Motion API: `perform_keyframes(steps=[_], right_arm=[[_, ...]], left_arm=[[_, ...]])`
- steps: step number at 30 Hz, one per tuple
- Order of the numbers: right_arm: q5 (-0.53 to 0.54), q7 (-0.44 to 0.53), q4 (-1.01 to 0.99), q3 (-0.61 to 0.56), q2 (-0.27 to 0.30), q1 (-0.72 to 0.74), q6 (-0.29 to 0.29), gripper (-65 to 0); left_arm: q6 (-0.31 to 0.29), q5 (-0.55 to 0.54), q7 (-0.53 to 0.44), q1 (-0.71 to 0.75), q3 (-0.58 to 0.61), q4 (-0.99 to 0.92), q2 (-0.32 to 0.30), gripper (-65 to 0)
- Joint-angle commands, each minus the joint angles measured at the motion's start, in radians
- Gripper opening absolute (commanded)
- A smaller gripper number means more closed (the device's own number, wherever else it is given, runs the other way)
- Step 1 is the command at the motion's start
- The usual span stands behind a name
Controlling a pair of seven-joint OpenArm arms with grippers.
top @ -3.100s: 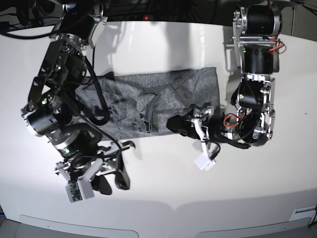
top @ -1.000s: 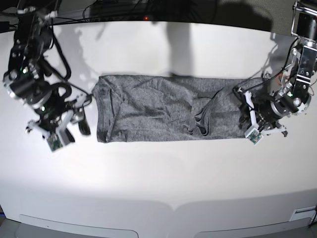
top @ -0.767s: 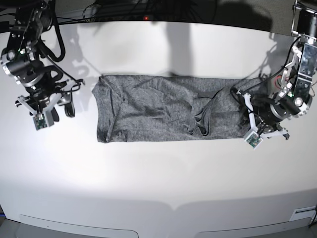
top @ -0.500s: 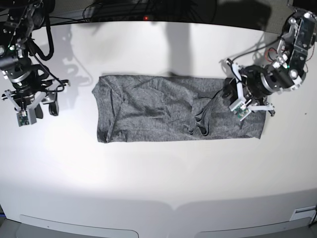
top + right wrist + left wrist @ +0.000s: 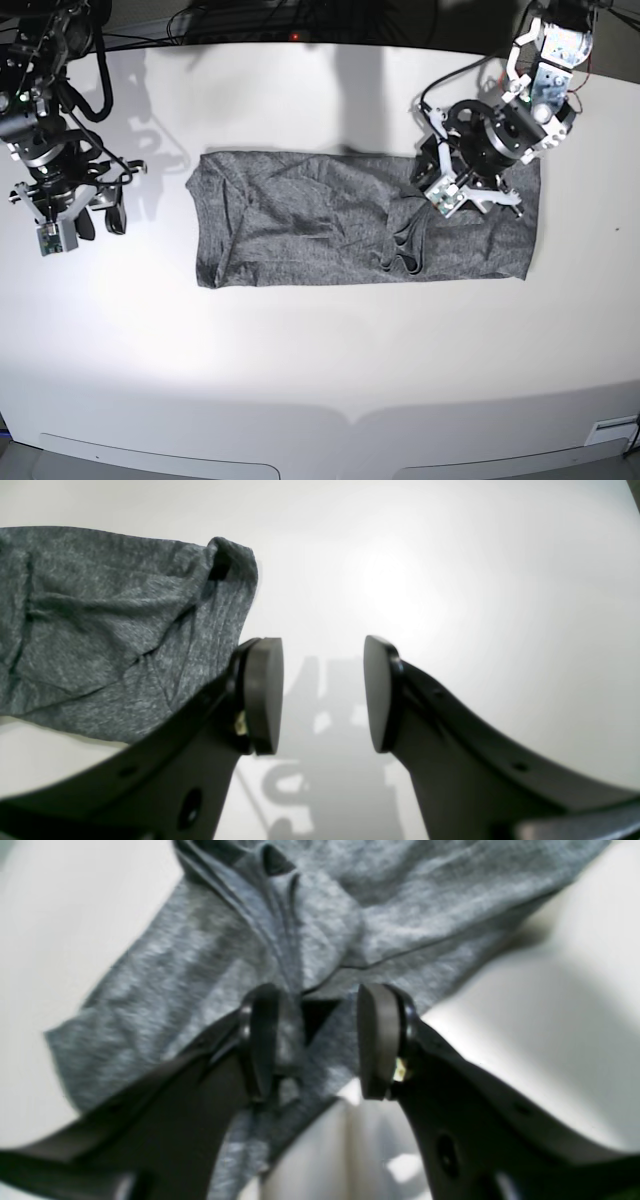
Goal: Fold the T-shirt properly
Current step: 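Grasp the folded end of the shirt with the left gripper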
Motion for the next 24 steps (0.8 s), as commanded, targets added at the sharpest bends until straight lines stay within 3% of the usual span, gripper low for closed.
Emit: perform_keyframes(steps=[1, 4, 12, 14, 18, 24], right_arm=[[0.016, 0.023, 0.016, 0.004, 0.014, 0.009, -0.005, -38.5], [0.019, 0.021, 0.016, 0.004, 0.014, 0.009, -0.005, -38.5], [0.019, 0.018, 0.016, 0.004, 0.014, 0.009, -0.005, -38.5], [0.019, 0.018, 0.016, 0.004, 0.014, 0.009, -0.005, -38.4], [0.019, 0.018, 0.016, 0.004, 0.014, 0.009, -0.005, -38.5], [0.019, 0.018, 0.016, 0.004, 0.014, 0.009, -0.005, -38.5]], left_arm=[[0.023, 0.013, -0.016, -0.011, -0.006, 0.017, -0.006, -39.0], [0.061, 0.015, -0.016, -0.011, -0.006, -0.005, -0.006, -39.0], [0.066, 0.012, -0.016, -0.012, -0.006, -0.061, -0.005, -39.0], [0.098, 0.012, -0.016, -0.014, -0.006, -0.061, -0.005, -39.4], [0.192, 0.012, -0.016, -0.013, -0.006, -0.061, -0.005, -46.2], [0.195, 0.011, 0.003, -0.013, -0.006, -0.061, -0.003, -60.1]])
